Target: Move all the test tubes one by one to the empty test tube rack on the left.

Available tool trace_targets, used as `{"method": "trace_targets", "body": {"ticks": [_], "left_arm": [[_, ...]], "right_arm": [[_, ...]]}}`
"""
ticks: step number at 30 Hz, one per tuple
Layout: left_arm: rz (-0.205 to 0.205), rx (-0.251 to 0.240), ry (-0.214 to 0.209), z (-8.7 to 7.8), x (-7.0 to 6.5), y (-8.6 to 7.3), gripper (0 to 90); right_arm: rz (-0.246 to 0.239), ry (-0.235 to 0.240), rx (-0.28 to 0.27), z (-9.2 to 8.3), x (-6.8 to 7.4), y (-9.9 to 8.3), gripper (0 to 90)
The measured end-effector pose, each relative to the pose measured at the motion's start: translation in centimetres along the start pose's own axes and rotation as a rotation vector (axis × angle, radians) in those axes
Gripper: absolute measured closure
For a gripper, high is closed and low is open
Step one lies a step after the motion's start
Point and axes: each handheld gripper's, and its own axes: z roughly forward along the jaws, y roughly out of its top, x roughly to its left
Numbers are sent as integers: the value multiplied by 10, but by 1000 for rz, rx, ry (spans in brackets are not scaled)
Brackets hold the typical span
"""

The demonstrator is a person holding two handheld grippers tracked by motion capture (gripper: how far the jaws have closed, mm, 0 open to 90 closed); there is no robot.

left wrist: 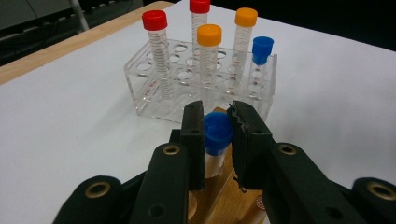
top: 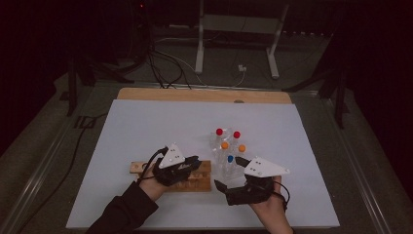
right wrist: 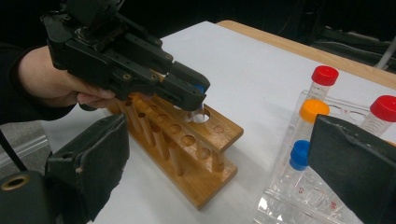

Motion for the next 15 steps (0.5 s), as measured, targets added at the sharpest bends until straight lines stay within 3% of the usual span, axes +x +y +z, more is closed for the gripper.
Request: {"method": "trace_targets", "body": {"ticks": [4, 7, 8, 11, 12, 13, 15], "left_arm": [[-4, -1, -6, 0, 1, 0, 763], [-29, -5, -17, 0, 1, -1, 749], [-32, -7, -27, -1, 1, -1, 670], [-27, -24, -36, -5, -1, 1, 619], [-24, -36, -37, -7, -1, 2, 522], [-16, -48, -30, -9, -2, 2, 522], [-19, -76, -45, -14, -5, 3, 356]], "right_arm": [[7, -14, -6, -3, -4, 2, 31], [8, -40, -7, -4, -5, 2, 31], [14, -56, 5, -3, -8, 3, 33], [25, -72, 14, -2, -10, 2, 57], [35, -77, 24, -1, -13, 1, 69], [35, -77, 24, -1, -13, 1, 69], [42, -83, 32, 0, -17, -1, 150]]}}
